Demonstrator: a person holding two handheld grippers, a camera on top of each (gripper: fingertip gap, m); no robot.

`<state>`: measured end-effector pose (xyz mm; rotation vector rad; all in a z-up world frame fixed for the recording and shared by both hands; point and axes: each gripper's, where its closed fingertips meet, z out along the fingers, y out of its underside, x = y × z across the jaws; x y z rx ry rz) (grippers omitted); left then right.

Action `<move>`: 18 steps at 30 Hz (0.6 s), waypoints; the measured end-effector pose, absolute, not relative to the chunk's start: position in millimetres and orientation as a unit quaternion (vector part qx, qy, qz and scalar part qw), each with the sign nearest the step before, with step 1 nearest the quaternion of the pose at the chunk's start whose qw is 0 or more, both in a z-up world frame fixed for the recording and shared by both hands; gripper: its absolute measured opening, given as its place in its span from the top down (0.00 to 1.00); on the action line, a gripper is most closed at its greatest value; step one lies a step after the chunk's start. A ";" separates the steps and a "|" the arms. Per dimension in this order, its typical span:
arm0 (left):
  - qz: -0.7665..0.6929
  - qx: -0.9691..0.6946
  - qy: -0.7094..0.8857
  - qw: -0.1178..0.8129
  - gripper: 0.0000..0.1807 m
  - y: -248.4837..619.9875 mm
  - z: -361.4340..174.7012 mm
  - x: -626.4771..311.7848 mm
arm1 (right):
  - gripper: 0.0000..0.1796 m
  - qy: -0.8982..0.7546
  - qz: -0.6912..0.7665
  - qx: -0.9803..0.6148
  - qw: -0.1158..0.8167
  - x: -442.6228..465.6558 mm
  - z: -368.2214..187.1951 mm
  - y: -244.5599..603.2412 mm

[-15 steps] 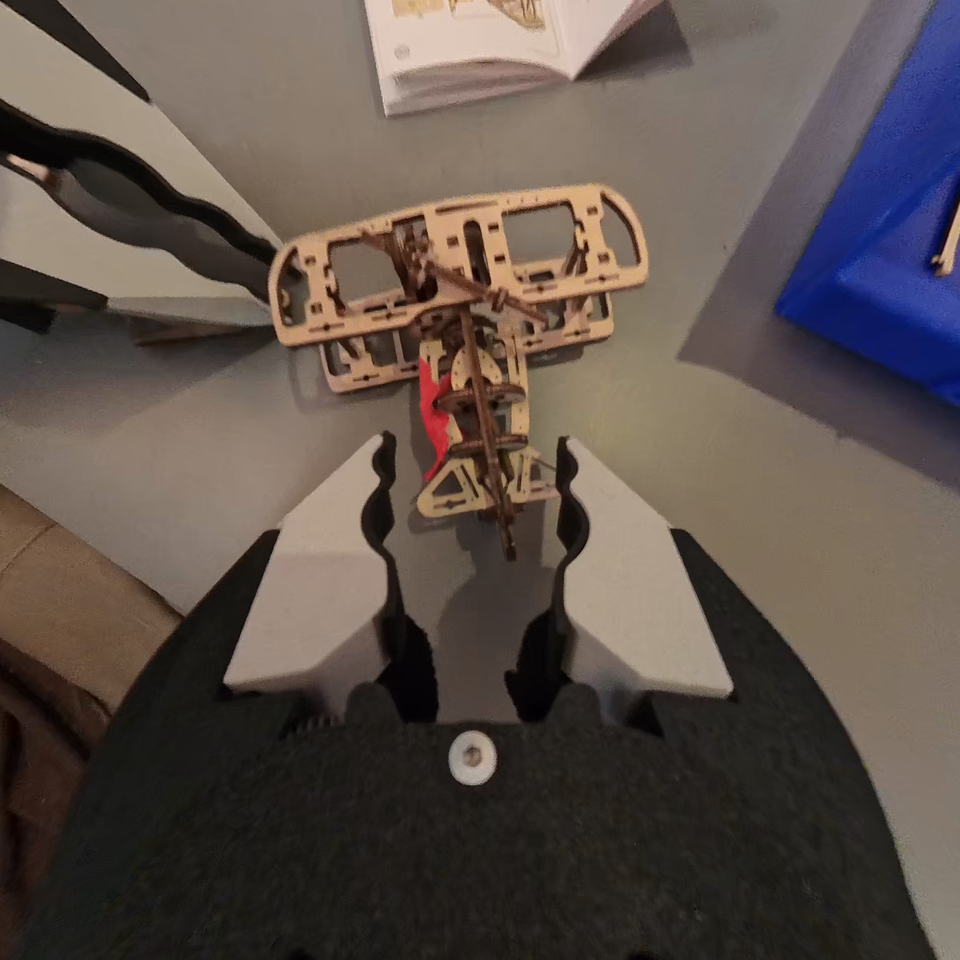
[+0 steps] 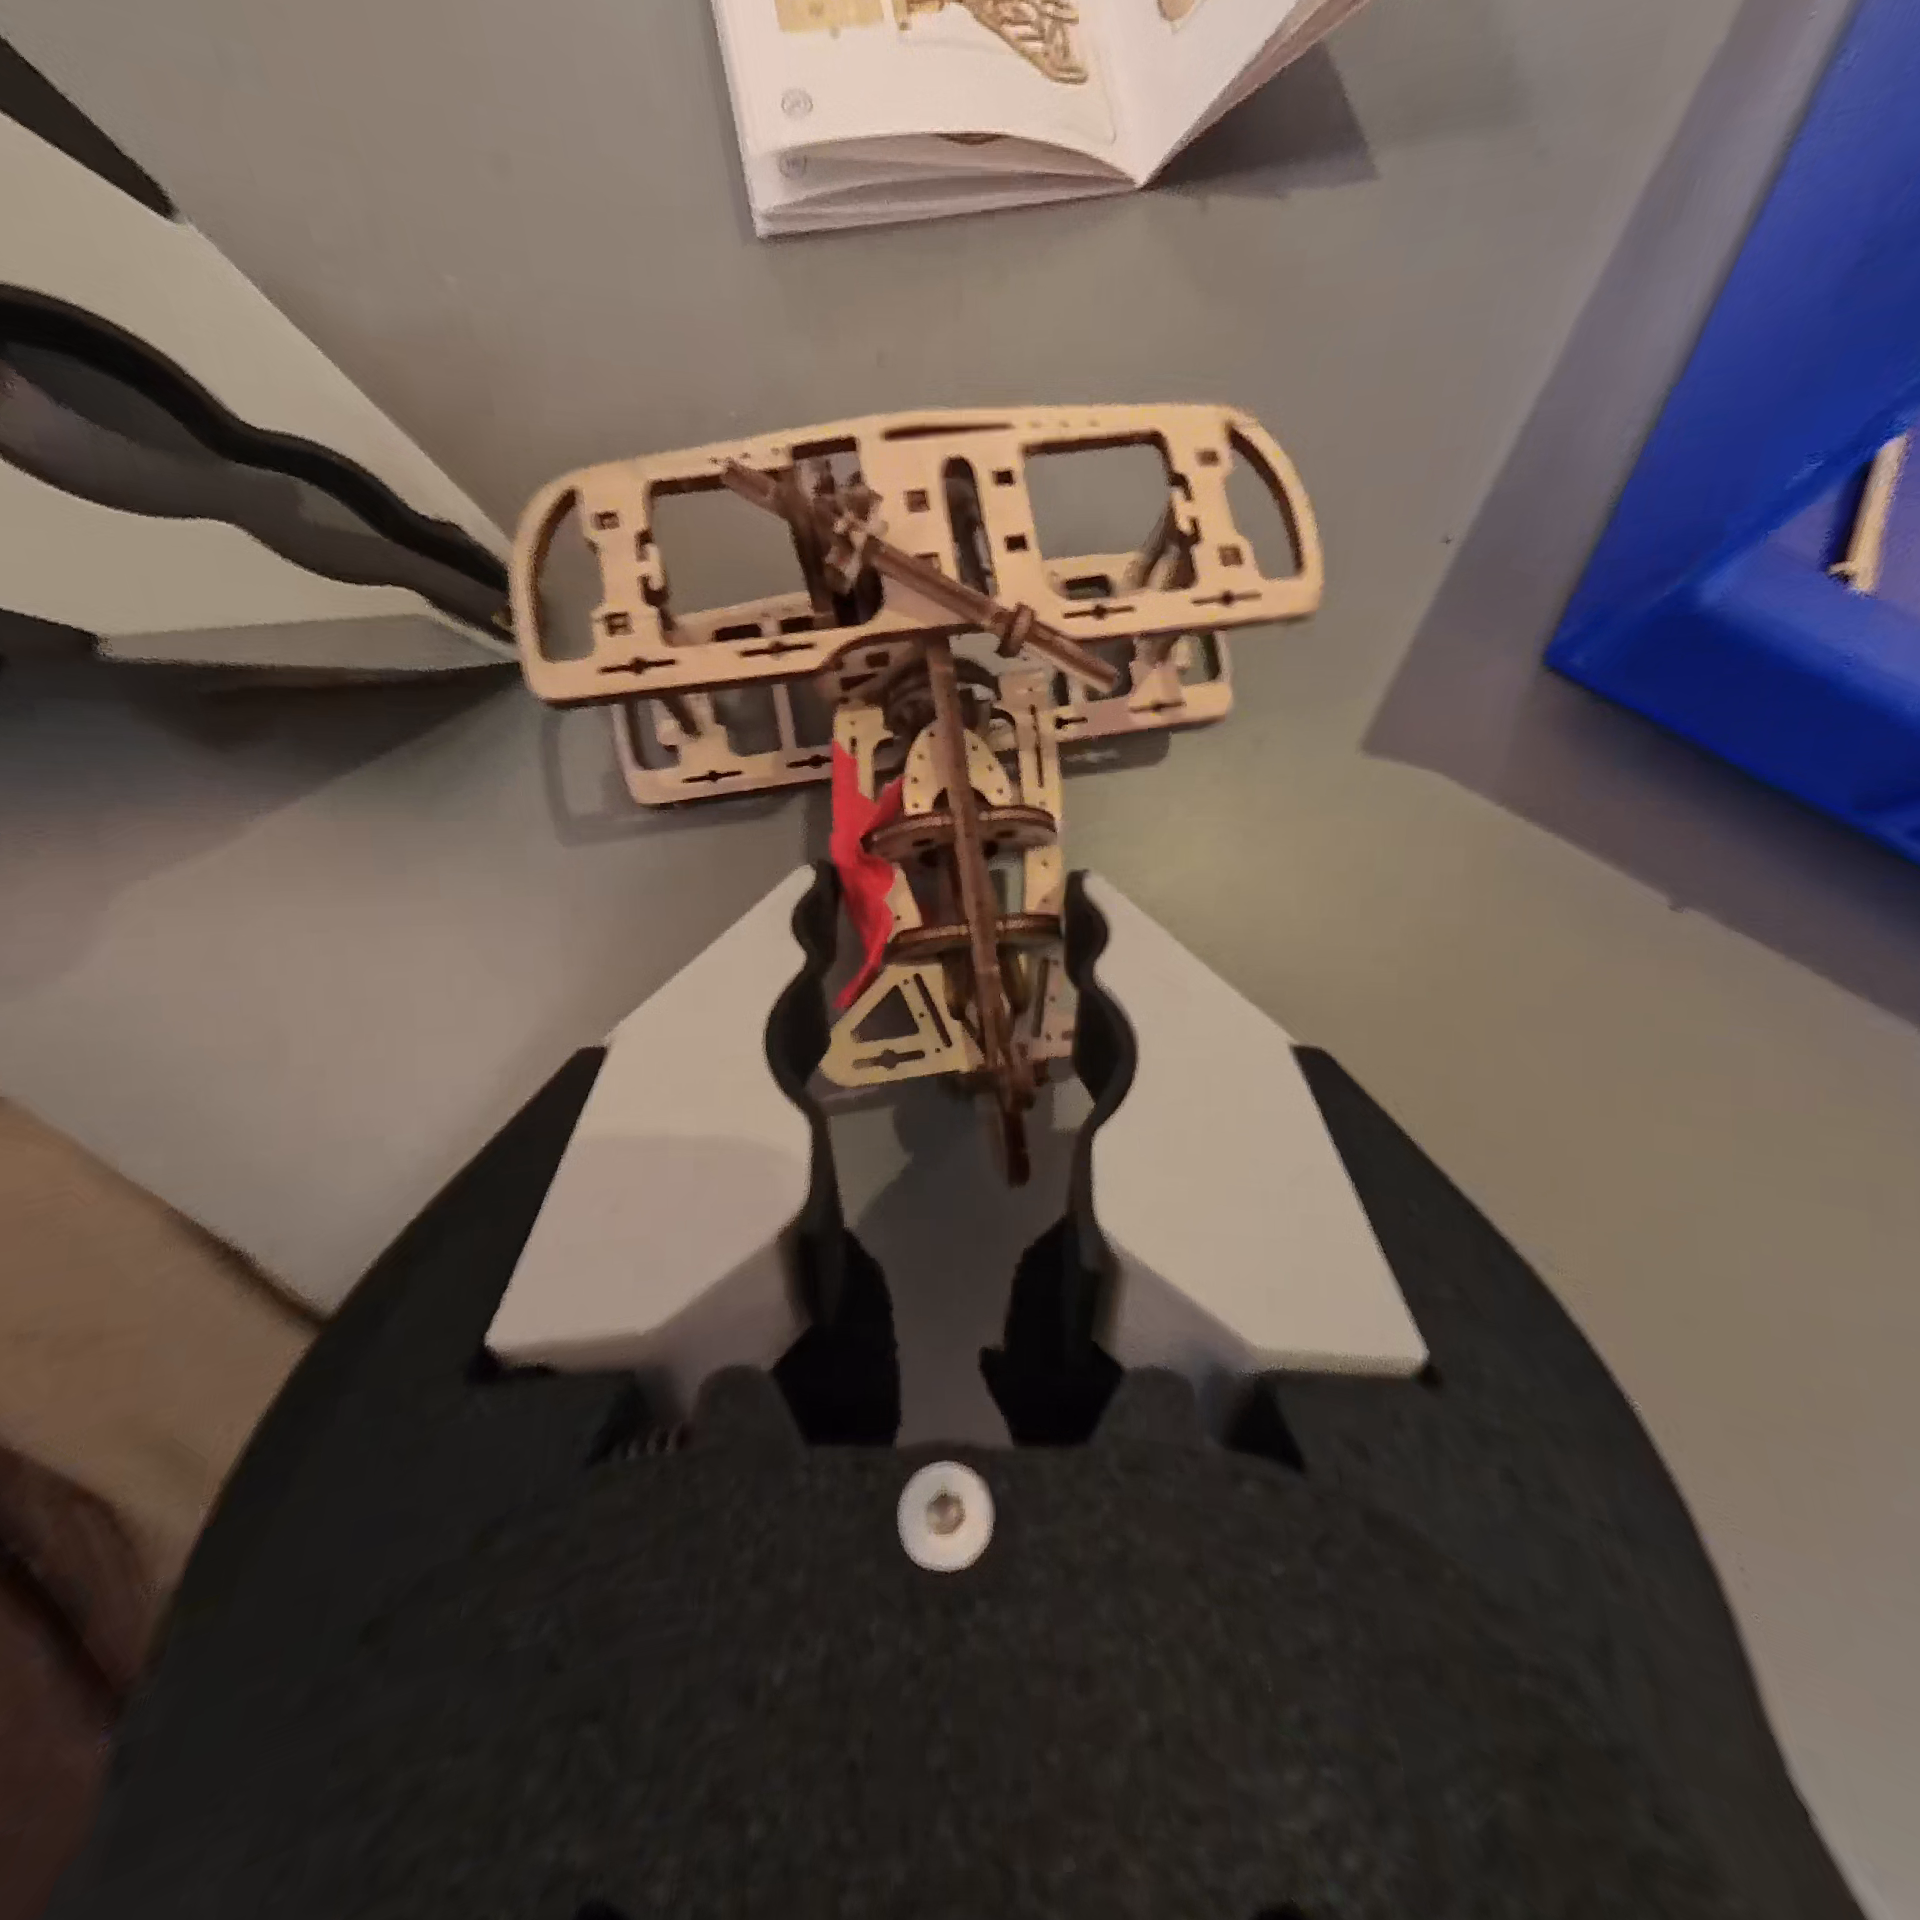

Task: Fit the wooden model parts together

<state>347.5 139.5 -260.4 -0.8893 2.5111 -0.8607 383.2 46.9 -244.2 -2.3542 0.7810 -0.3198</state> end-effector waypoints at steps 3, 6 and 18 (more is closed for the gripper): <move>-0.318 -0.316 0.876 0.178 0.96 148.4 -254.5 346.4 | 0.71 0.317 -0.056 -0.878 0.354 363.0 -232.3 66.2; -0.352 -0.330 0.856 0.183 0.96 162.1 -236.9 346.1 | 0.68 0.304 -0.061 -0.875 0.372 357.0 -214.9 71.4; -0.542 -0.390 0.743 0.054 0.97 167.8 -182.0 344.8 | 0.87 0.116 -0.090 -0.936 0.320 393.1 -216.6 89.0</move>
